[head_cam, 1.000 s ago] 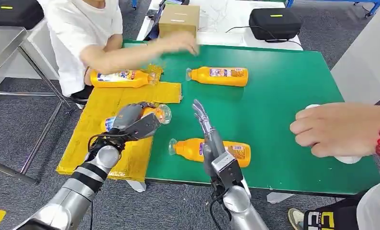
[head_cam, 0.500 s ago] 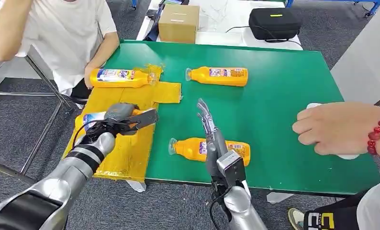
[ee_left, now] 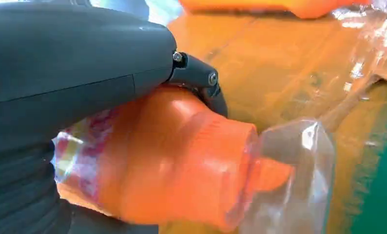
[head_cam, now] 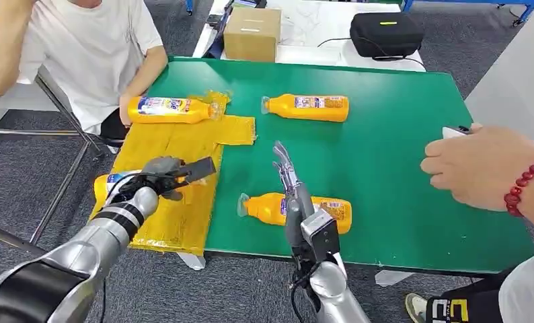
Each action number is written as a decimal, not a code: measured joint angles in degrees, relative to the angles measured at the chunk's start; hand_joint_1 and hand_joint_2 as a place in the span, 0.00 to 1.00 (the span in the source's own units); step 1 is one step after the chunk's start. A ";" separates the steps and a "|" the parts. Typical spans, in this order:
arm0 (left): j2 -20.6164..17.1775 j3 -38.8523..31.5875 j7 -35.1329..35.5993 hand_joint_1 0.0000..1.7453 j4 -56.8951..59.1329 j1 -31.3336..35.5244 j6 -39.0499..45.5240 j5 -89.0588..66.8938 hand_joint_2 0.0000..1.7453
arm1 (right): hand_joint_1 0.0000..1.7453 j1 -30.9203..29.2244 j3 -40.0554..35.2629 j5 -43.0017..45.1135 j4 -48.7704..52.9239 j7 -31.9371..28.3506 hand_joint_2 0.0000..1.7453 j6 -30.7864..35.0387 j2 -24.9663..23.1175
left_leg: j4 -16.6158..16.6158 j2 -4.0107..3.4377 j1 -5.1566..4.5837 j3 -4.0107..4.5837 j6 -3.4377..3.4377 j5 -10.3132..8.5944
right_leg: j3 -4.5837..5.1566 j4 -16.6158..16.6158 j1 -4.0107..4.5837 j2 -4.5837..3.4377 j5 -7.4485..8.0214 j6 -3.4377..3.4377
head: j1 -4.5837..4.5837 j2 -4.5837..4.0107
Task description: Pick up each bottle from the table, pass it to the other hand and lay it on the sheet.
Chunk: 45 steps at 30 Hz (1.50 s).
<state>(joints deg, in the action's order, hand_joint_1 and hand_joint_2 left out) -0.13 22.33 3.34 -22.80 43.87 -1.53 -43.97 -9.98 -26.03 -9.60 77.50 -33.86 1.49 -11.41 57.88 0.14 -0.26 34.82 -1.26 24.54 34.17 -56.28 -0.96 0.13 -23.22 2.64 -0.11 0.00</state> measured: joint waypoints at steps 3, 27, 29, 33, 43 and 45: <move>0.72 -3.08 -1.84 0.00 0.22 -0.21 -0.09 3.23 1.00 | 0.00 0.00 0.00 0.28 -0.24 -0.04 0.00 0.18 0.00 | 0.00 0.00 0.00 0.00 0.00 -0.01 | -0.01 -0.01 0.00 0.00 0.00 0.00 | 0.00 0.00; 3.04 -11.80 -22.80 0.00 -2.65 -4.94 -2.23 13.20 1.00 | 0.00 0.03 -0.17 1.29 -1.42 -0.98 0.00 0.04 0.11 | 0.00 -0.01 0.00 0.05 0.00 0.00 | 0.04 -0.01 0.00 0.00 0.00 0.00 | 0.00 0.00; 2.97 -11.84 -25.44 0.00 -4.33 -6.07 -0.52 14.75 1.00 | 0.00 0.09 -0.17 1.33 -1.46 -1.07 0.00 0.04 0.20 | 0.00 -0.01 0.00 0.07 0.00 0.00 | 0.06 -0.01 0.00 0.00 0.00 0.00 | -0.02 0.00; 3.08 -13.70 -31.96 0.00 -10.74 -9.12 1.55 23.15 1.00 | 0.00 0.37 -0.20 1.00 -1.46 -1.18 0.00 0.00 0.46 | 0.00 -0.02 0.00 0.09 0.00 0.00 | 0.10 0.00 0.00 -0.01 0.00 0.00 | 0.00 0.00; 4.61 -20.06 -32.59 0.00 -35.05 -15.76 -0.50 47.57 1.00 | 0.00 0.71 -0.24 -0.28 -1.81 -1.51 0.00 0.55 1.03 | 0.00 -0.04 0.01 0.09 0.00 0.00 | 0.11 0.00 0.01 -0.01 0.00 0.00 | 0.00 0.00; 4.87 -20.43 -32.21 0.00 -38.50 -16.62 -0.68 49.39 1.00 | 0.00 0.71 -0.24 -0.64 -1.84 -1.53 0.00 0.90 1.12 | 0.00 -0.02 0.01 0.10 0.00 0.00 | 0.11 0.00 0.00 0.00 0.00 0.00 | 0.00 0.00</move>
<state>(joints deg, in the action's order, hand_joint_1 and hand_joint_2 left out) 4.74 1.90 -28.87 -61.30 27.25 -2.21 5.42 -9.28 -26.27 -10.23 75.67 -35.39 2.38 -10.29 57.88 0.12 -0.25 34.91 -1.26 24.54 34.28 -56.27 -0.96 0.13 -23.22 2.64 -0.11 0.00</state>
